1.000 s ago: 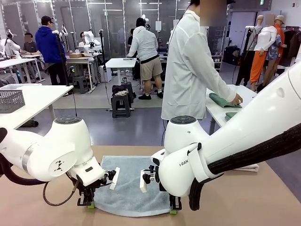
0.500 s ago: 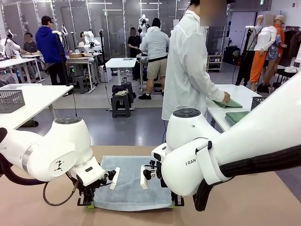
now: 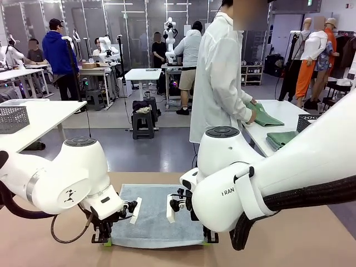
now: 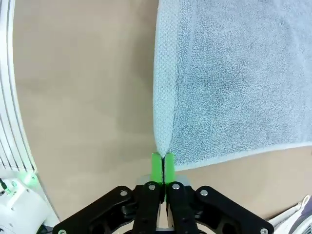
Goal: Fold the towels and place them in the basket.
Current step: When a person lays out a Towel with hook on the table, fold it in half twice.
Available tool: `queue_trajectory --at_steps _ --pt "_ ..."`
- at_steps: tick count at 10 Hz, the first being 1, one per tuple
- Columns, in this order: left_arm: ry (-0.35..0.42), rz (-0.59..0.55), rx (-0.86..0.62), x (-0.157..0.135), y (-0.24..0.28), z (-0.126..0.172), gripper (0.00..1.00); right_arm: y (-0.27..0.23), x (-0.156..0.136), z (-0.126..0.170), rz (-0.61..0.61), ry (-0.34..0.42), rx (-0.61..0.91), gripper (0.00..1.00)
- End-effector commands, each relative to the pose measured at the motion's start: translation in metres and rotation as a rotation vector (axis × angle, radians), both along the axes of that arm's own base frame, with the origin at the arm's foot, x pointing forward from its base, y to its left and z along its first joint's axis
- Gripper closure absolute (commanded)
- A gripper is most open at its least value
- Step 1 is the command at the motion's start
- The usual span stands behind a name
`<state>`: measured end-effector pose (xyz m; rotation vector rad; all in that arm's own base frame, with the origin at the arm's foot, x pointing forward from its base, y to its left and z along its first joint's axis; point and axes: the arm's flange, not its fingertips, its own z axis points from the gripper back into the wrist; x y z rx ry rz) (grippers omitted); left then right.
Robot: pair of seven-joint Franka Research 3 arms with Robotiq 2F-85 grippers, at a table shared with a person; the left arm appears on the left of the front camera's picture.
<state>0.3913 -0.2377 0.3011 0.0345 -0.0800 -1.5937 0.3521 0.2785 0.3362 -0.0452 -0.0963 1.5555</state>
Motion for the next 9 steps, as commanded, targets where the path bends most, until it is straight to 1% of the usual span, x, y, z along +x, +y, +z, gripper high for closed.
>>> queue_trajectory --at_steps 1,3,5,6,8,9 --pt "-0.01 -0.007 -0.028 -0.003 0.003 0.013 0.96 -0.003 0.005 0.004 0.023 0.014 0.033 0.99" --pt "-0.061 -0.011 -0.049 0.009 0.001 0.045 0.96 -0.002 0.022 0.024 0.037 -0.022 0.033 0.99" --pt "-0.068 -0.009 -0.06 0.027 0.004 0.066 0.96 -0.002 0.043 0.039 0.04 -0.038 0.038 0.99" --pt "-0.076 0.0 -0.069 0.038 0.004 0.073 0.96 0.002 0.056 0.045 0.063 -0.031 0.057 0.99" --pt "-0.075 0.039 -0.073 0.076 0.004 0.089 0.96 0.008 0.092 0.055 0.039 -0.003 0.069 0.99" --pt "-0.075 0.034 -0.082 0.096 0.002 0.096 0.96 0.011 0.11 0.061 0.045 -0.009 0.071 0.99"
